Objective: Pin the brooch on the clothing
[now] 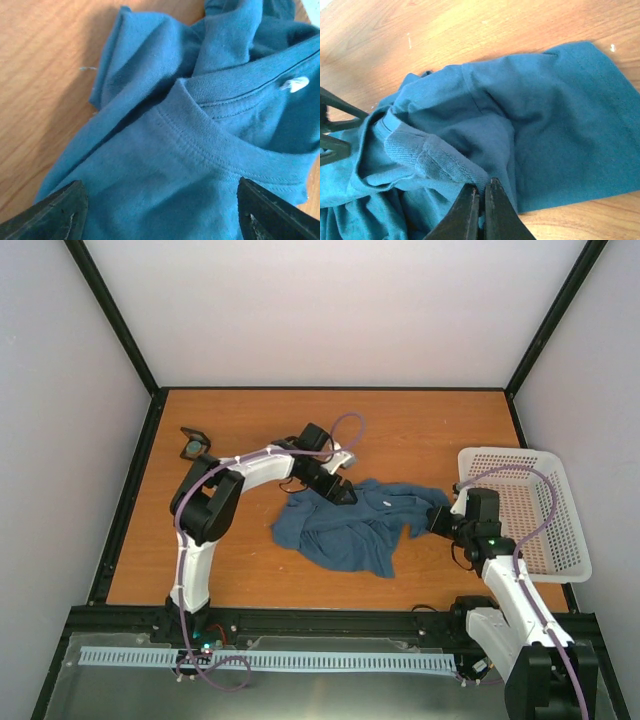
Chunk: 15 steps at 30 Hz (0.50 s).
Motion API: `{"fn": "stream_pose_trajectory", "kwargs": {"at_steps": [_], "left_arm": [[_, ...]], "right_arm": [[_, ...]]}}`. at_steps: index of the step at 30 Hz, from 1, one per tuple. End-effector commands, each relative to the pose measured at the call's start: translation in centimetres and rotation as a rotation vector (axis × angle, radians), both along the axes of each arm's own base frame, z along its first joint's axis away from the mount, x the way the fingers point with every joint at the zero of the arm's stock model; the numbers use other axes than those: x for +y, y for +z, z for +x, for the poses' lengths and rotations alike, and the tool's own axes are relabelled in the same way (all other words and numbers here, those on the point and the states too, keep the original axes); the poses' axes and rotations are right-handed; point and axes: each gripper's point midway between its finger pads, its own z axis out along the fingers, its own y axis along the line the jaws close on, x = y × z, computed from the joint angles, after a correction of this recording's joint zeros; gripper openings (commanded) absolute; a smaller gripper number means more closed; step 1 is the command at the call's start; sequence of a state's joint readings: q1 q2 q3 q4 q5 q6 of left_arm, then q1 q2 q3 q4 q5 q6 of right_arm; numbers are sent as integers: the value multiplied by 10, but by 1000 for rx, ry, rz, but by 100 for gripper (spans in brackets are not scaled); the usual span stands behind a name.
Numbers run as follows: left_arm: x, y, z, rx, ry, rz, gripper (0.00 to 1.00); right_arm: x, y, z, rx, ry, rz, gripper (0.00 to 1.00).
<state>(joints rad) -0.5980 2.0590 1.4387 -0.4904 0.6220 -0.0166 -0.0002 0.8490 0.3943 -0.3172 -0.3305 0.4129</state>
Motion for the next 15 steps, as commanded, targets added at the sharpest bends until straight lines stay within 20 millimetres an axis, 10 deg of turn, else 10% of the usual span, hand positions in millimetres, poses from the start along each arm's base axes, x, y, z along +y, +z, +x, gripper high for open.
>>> {"fn": "stream_pose_trajectory", "kwargs": {"at_steps": [1,7,15], "left_arm": [[-24,0,-7,-48,-98,-22,79],[-19,4,1,-105,-25,17,42],[11,65,9,-291,152,13,5]], "right_arm": [[2,24,9,-92,31,-3,3],[5,34,8,-118,49,7,3],[17,63,9,-193,114,41,3]]}}
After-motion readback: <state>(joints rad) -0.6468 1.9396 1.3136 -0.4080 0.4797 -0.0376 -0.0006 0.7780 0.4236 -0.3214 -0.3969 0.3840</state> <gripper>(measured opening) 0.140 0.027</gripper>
